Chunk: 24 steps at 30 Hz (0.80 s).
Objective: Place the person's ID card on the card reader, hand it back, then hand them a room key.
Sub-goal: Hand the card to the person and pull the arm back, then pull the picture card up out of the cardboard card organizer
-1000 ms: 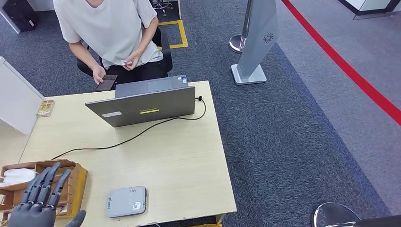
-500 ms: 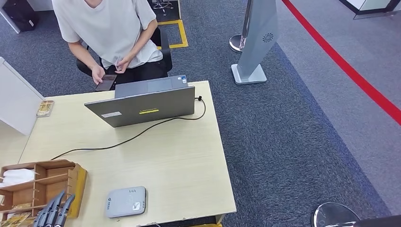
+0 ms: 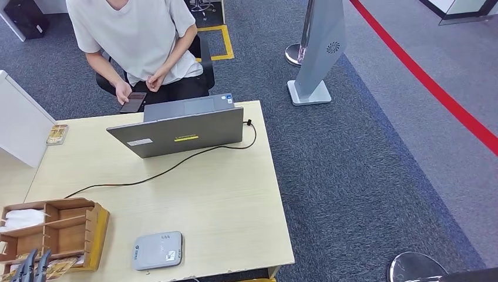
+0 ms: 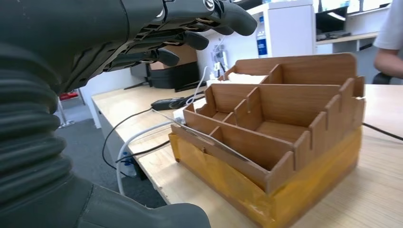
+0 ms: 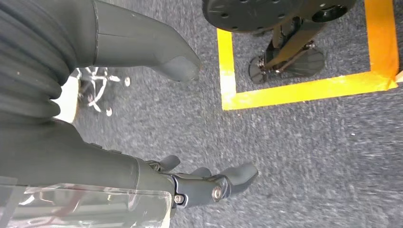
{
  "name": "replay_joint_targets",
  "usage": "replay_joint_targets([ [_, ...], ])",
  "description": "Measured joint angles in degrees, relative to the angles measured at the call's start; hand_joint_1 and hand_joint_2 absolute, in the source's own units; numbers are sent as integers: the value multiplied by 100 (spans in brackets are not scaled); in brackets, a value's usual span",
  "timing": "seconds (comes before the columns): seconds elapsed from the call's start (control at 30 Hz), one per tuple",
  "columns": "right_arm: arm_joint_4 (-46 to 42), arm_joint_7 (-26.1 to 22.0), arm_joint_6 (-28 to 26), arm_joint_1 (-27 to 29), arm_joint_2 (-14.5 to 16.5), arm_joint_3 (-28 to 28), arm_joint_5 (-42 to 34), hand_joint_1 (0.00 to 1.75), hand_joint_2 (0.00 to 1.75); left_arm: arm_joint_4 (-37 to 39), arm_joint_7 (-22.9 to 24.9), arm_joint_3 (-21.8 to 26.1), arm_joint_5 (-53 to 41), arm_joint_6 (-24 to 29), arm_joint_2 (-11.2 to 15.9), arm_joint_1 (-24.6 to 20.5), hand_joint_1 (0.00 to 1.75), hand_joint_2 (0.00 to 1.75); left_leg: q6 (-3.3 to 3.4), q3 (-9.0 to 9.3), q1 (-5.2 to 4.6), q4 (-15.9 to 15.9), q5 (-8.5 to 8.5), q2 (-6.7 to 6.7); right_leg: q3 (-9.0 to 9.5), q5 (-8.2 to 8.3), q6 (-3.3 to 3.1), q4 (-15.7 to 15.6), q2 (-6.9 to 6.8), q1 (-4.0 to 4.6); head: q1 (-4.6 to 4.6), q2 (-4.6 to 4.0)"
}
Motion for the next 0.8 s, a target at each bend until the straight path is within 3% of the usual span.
replay_joint_targets([
  [0.23,88,-95,50,-85,49,-347,90,0,175,289,-423,536,-73,235,-367,133,0,175,3,4,0,0,-4,1,1,-1,2,0,1,-1,-7,0],
  [0.33,138,-134,-10,-119,50,-420,105,0,175,401,-820,898,-60,235,-632,200,0,175,3,5,0,0,-5,1,2,-2,2,0,1,-1,-7,0],
  [0.5,197,-65,-711,-91,62,-262,-166,0,175,587,-1624,1606,23,152,-1171,265,0,175,3,7,2,0,-5,1,5,-5,7,0,1,-1,-7,0],
  [0.8,254,-25,-697,-92,62,-100,-172,0,175,980,-2818,2581,-118,-248,-2088,154,0,175,3,12,-2,0,-5,0,9,-6,8,0,0,-1,-7,0],
])
